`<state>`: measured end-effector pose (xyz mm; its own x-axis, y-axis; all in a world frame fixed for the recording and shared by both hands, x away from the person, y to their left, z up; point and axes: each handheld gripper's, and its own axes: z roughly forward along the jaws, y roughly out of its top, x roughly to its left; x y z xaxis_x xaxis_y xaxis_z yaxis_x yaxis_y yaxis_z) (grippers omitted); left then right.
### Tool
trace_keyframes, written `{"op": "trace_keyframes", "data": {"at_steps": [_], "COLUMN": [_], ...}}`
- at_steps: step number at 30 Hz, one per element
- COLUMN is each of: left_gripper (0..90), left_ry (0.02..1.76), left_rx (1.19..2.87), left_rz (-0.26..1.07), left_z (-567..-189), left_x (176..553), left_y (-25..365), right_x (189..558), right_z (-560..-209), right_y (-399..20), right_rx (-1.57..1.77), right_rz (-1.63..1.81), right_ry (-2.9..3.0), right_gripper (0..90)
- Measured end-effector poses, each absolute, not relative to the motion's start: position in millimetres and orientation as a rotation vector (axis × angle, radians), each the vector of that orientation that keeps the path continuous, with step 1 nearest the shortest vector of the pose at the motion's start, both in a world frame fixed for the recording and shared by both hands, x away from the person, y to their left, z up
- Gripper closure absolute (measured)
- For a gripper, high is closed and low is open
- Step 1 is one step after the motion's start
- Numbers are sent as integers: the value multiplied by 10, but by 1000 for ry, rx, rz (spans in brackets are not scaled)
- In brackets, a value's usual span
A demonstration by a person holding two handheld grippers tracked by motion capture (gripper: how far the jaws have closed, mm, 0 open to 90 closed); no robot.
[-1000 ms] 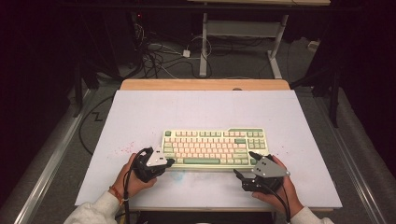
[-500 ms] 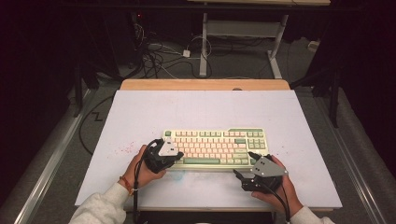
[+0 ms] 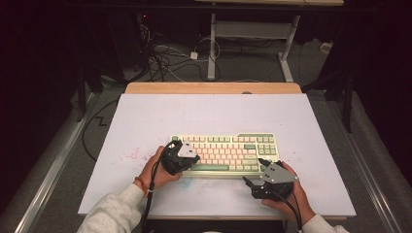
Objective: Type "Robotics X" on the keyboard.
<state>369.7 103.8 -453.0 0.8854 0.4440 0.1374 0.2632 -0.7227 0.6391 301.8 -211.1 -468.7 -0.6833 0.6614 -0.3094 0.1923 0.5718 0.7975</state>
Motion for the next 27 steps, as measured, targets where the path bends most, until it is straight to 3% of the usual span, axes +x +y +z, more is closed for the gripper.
{"op": "trace_keyframes", "data": {"at_steps": [27], "left_gripper": [872], "left_ry": [480], "left_rx": [2439], "left_rz": [404], "left_z": [-4538], "left_x": [3731], "left_y": [976], "right_x": [3020], "right_z": [-4690], "right_y": [-2115], "right_rx": [690], "right_rz": [1018], "right_ry": [2223], "right_gripper": [236]}}
